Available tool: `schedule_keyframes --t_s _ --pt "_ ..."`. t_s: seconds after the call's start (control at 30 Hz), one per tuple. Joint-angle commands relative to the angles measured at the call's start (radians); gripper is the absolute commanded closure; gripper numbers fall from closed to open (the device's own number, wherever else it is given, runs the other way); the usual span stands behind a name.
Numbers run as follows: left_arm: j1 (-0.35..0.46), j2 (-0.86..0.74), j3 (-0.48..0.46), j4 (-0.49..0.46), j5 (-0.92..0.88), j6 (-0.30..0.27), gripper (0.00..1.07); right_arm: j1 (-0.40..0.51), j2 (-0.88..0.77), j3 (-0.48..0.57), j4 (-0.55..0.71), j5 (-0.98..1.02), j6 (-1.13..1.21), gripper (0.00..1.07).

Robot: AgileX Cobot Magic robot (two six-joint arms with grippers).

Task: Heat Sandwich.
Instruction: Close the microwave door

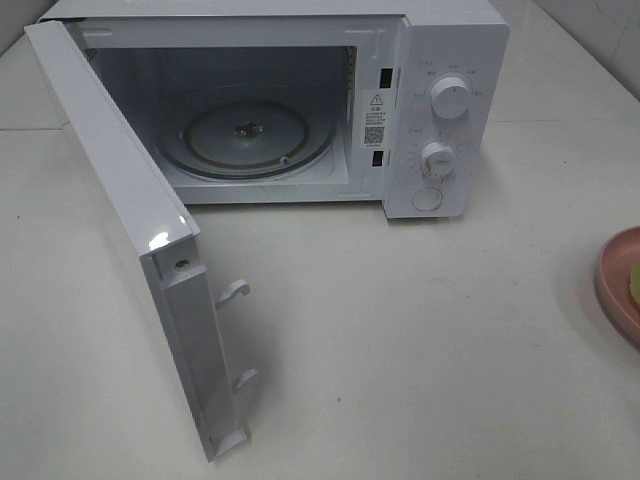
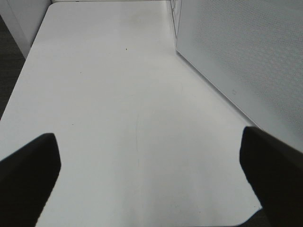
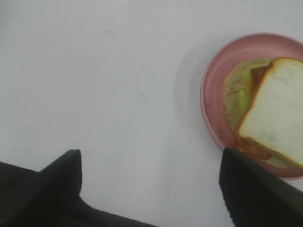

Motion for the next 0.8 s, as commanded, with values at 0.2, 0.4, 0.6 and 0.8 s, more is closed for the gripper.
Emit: schedule_keyframes --t_s 0.2,0.4,0.6,0.8 --pt "0.003 -0.016 0.001 -0.001 -0.013 -0.002 0.09 -0.041 -0.208 0.088 0.004 0.046 -0.007 0.31" --pt "0.003 -0.016 0.001 -0.001 -0.013 -0.002 0.09 -0.134 -0.370 0.134 0.001 0.060 -0.012 0.31" --pt "0.003 -0.016 0.001 -0.001 -0.013 -0.002 0.09 -0.199 -0.554 0.134 0.001 0.060 -0.012 0.31" --pt "0.003 -0.016 0.001 -0.001 -0.013 -0.002 0.09 -0.269 -0.641 0.134 0.003 0.060 -0.015 0.31"
